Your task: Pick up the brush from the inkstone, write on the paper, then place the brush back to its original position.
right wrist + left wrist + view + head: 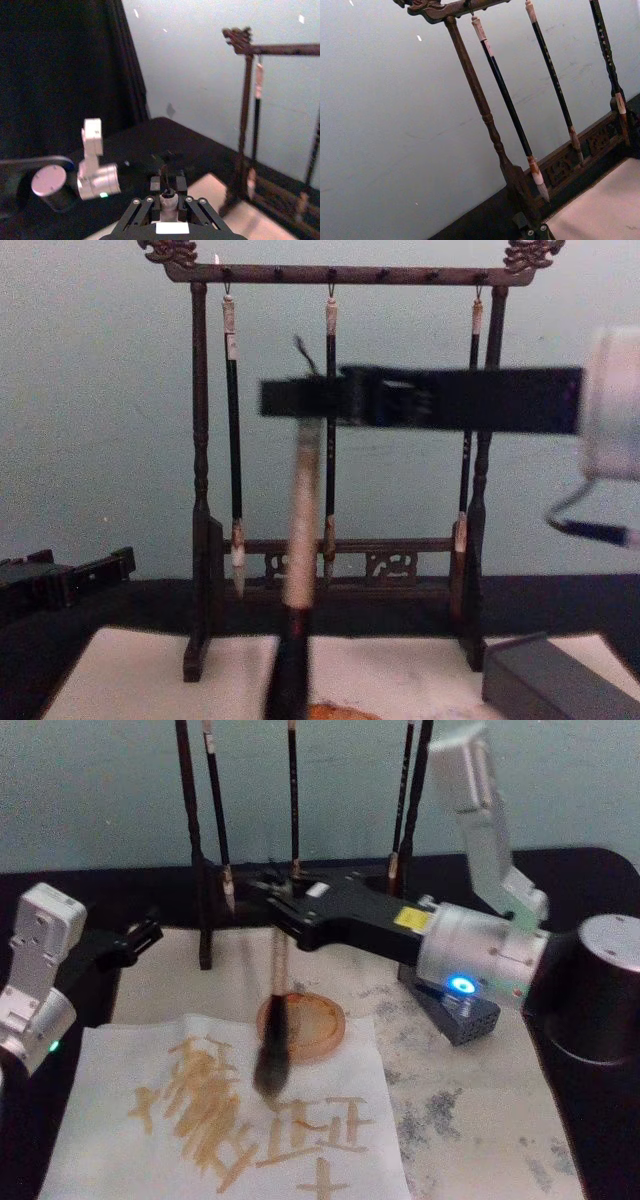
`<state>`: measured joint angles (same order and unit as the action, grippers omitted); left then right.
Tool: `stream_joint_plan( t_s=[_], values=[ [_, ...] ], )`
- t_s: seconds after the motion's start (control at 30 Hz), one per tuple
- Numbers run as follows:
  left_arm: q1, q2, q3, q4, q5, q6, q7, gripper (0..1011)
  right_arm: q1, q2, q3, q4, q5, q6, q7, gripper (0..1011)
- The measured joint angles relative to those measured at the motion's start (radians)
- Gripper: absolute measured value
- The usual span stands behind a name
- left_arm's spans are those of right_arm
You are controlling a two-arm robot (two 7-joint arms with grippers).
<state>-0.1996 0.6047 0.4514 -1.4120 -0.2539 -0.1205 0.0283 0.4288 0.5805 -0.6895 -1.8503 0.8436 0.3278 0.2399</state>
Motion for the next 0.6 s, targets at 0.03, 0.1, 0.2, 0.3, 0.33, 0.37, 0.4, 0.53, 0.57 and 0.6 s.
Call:
stream_joint_plan(
  t_s=[0.03, 0.1, 0.2, 0.3, 0.33, 0.37, 0.4, 0.53, 0.57, 0.6],
  values=[
    [0.000, 0.000, 0.000, 0.000, 0.000, 0.000, 0.000, 1002, 0.013, -0.021, -0.004, 0.015, -0.003, 0.000, 0.010, 182],
    [0.000, 0.000, 0.000, 0.000, 0.000, 0.000, 0.000, 1002, 0.026, -0.040, -0.010, 0.031, -0.007, 0.002, 0.022, 182],
    [0.000, 0.000, 0.000, 0.000, 0.000, 0.000, 0.000, 1002, 0.053, -0.082, -0.026, 0.070, -0.014, 0.005, 0.051, 182],
    [0.000, 0.000, 0.000, 0.000, 0.000, 0.000, 0.000, 1000, 0.078, -0.120, -0.044, 0.109, -0.025, 0.013, 0.077, 182],
    [0.000, 0.000, 0.000, 0.000, 0.000, 0.000, 0.000, 1000, 0.083, -0.129, -0.048, 0.119, -0.029, 0.015, 0.082, 182],
    [0.000, 0.000, 0.000, 0.000, 0.000, 0.000, 0.000, 1002, 0.091, -0.144, -0.057, 0.135, -0.034, 0.020, 0.090, 182],
    [0.000, 0.000, 0.000, 0.000, 0.000, 0.000, 0.000, 1000, 0.091, -0.144, -0.057, 0.135, -0.034, 0.020, 0.090, 181],
    [0.000, 0.000, 0.000, 0.000, 0.000, 0.000, 0.000, 1002, 0.099, -0.166, -0.072, 0.165, -0.046, 0.034, 0.102, 182],
    [0.000, 0.000, 0.000, 0.000, 0.000, 0.000, 0.000, 1002, 0.098, -0.168, -0.074, 0.169, -0.051, 0.039, 0.103, 182],
    [0.000, 0.000, 0.000, 0.000, 0.000, 0.000, 0.000, 1000, 0.093, -0.168, -0.074, 0.171, -0.054, 0.043, 0.103, 182]
  ],
)
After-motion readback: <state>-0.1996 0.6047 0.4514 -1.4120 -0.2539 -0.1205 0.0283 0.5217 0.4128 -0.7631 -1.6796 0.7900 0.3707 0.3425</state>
